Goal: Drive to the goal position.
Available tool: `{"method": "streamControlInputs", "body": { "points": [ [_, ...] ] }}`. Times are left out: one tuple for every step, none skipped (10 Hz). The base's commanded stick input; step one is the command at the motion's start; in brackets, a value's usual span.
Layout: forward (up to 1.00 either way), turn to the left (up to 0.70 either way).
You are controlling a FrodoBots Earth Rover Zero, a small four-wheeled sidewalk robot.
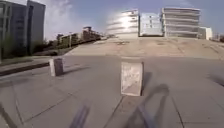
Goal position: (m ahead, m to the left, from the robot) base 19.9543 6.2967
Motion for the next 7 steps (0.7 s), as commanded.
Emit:
{"method": "streamControlInputs", "body": {
  "points": [
    [0.7,0.14],
    [0.7,0.14],
    [0.7,0.06],
    [0.7,0.0],
    [0.7,0.0],
    [0.7,0.0],
    [0.7,0.0]
  ]
}}
